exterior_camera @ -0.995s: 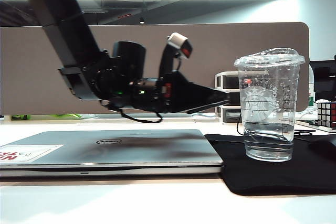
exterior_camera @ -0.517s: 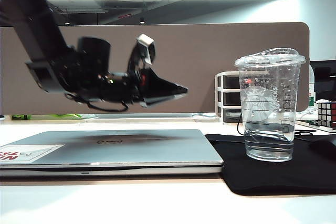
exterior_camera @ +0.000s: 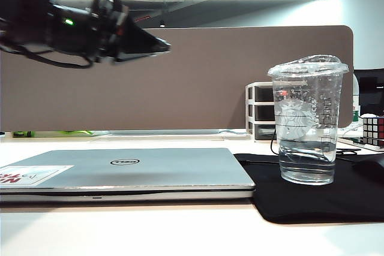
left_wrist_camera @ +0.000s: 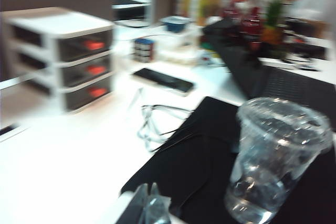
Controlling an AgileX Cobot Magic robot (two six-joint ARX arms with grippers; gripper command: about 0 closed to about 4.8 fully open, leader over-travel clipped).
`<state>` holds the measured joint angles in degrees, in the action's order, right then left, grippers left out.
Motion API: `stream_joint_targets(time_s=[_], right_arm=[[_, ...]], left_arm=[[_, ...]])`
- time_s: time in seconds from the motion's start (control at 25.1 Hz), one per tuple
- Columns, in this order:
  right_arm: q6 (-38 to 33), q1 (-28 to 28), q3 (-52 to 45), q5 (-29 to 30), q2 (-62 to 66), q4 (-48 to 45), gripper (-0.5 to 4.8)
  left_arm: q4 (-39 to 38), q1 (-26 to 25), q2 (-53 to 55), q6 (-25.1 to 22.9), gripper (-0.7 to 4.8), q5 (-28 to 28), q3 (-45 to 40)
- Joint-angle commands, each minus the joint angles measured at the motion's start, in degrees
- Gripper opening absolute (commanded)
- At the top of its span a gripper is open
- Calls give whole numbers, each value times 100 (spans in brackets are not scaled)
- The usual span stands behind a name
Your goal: Pick up the coffee cup and place it on the right side of the laptop.
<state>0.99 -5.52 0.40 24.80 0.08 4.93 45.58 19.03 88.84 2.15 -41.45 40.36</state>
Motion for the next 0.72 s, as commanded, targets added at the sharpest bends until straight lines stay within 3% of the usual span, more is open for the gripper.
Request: stream_joint_targets(time_s=[0.04,0.28,0.4,0.72], right_arm=[[227,2,-28,-328,-11,-90,-1],[225,2,-28,-323,-11,-90,-1],[225,-2,-28,-306,-11,-90,-1],[223,-4,-28,-264,-11,-94,-1]], left_arm=[[13,0,-887,-177,-6,977,-866],[-52,9,-3257,-273,-6,1871,-2763],[-540,9,-4542,-260,-6,2369,-3462],[-1797,9,-6002,-289,-6,3005,-3775]])
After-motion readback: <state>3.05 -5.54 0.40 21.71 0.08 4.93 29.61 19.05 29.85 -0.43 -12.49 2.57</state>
